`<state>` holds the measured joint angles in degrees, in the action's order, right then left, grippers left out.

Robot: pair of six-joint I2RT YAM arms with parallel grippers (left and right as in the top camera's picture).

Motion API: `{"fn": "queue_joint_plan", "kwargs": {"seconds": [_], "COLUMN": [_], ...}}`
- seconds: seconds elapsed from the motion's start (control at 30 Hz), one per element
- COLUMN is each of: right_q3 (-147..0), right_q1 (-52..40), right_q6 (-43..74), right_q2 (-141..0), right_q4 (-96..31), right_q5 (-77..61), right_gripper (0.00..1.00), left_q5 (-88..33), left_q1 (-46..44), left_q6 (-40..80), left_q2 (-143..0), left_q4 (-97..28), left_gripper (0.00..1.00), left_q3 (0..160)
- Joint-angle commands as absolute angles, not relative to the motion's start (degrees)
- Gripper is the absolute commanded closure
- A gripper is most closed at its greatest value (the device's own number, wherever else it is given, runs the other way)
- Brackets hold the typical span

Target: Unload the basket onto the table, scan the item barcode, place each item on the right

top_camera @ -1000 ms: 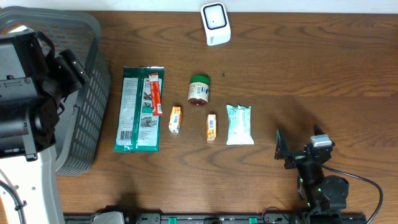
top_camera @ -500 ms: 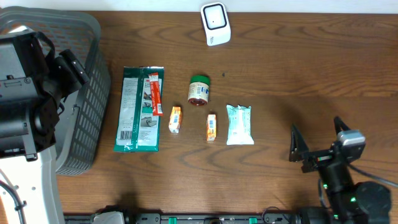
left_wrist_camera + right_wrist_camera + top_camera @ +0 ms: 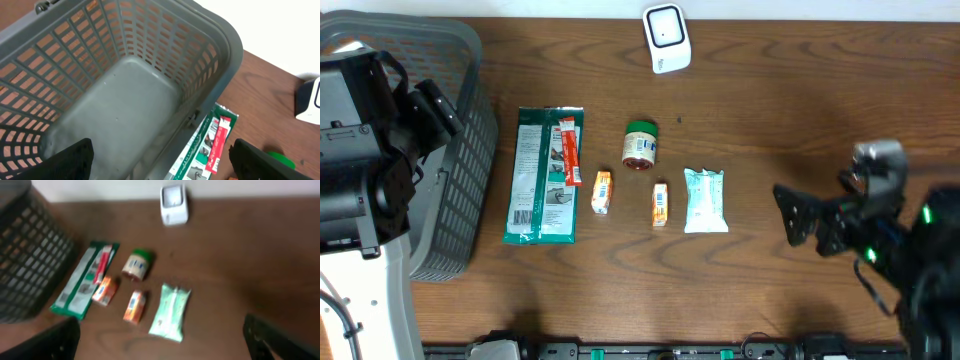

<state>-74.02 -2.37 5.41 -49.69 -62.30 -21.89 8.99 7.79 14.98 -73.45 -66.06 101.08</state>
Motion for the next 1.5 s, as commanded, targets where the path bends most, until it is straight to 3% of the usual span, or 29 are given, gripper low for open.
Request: {"fn": "queue_joint_plan", "kwargs": {"seconds": [0.0,0.4,0.8,1.47], "right_q3": [-79.1,-79.8,-79.8,-79.7], "right_q1": [-3.1,-3.1,-3.1,-3.1], "right_q6": [5.5,5.3,5.3,5.3], "right_q2": [-57.1,-71.9,-77.1,-82.1], "right_q4": [-66.9,-70.3,-69.4,-70.3], "right_q5": [-25.1,-27.3,-27.0,-27.0], "right_gripper": [0.01,0.01,0.06,0.01], "left_q5": [9.5,9.5,9.5,9.5], "left_q1": [8.1,8.1,8.1,8.1], "left_q6": [15.1,15.1,15.1,15.1], "left_q2": [-73.4,-73.4,-73.4,-73.4], "left_q4": [-66.2,-66.2,-66.2,-66.2], "left_gripper": [0.12,0.12,0.12,0.12], "left_q3": [101.4,101.4,101.4,101.4]}}
